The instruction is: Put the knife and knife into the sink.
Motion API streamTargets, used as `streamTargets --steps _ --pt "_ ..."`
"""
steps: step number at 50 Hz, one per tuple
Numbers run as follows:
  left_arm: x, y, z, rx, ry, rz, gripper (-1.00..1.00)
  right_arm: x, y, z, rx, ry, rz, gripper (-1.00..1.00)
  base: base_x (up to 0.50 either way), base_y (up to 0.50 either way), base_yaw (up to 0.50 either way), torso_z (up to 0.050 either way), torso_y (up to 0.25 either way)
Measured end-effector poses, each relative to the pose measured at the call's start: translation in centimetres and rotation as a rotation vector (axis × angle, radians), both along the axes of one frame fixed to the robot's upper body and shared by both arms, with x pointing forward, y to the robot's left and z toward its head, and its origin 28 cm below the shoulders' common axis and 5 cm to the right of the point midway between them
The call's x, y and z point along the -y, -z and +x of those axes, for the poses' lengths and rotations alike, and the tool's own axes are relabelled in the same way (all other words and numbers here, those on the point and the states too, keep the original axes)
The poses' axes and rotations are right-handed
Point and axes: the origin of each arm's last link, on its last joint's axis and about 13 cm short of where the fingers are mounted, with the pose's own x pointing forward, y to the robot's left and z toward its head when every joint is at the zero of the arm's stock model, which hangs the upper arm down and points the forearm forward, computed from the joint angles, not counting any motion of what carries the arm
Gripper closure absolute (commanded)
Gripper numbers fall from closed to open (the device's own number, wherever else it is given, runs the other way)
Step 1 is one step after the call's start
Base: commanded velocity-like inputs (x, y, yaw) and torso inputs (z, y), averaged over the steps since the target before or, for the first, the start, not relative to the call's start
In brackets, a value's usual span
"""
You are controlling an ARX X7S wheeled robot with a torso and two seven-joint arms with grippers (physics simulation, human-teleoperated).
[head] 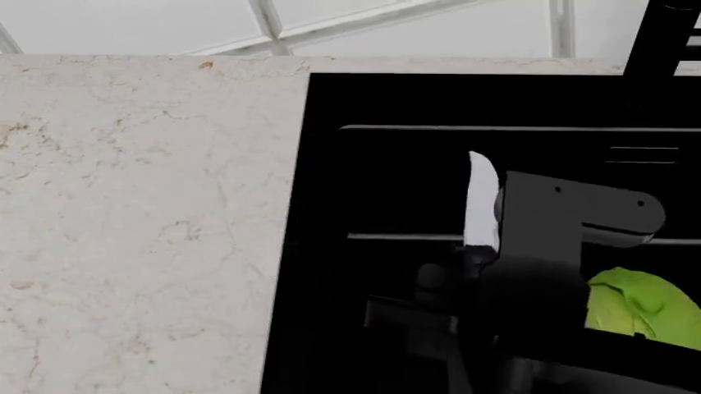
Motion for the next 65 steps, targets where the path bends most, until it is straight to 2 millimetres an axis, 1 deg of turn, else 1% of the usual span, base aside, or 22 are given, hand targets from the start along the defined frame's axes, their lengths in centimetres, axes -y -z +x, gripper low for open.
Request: streamTargets --steps 12,27,45,65 --pt "0.0 0.0 0.0 -0.003 -0.003 0.004 -1.0 0.7 2.5 0.7 -0.064 0.032 0.021 1.0 0.0 0.0 0.0 0.0 0.0" --pt "0.1 0.1 0.1 -0.008 -0.006 0.004 -1.0 1.6 4.6 1.6 -0.116 0.079 0.025 1.0 0.0 0.0 0.0 0.0 0.0" --pt "0.0 0.3 0.1 -0.011 -0.007 0.003 -1.0 2.6 6.3 2.0 -0.158 0.127 0.02 1.0 0.0 0.0 0.0 0.0 0.0" --pt "-0.1 0.4 0.0 -0.013 -0.008 -0.001 -1.0 2.7 7.5 2.1 -0.197 0.138 0.011 1.0 0.0 0.0 0.0 0.0 0.0"
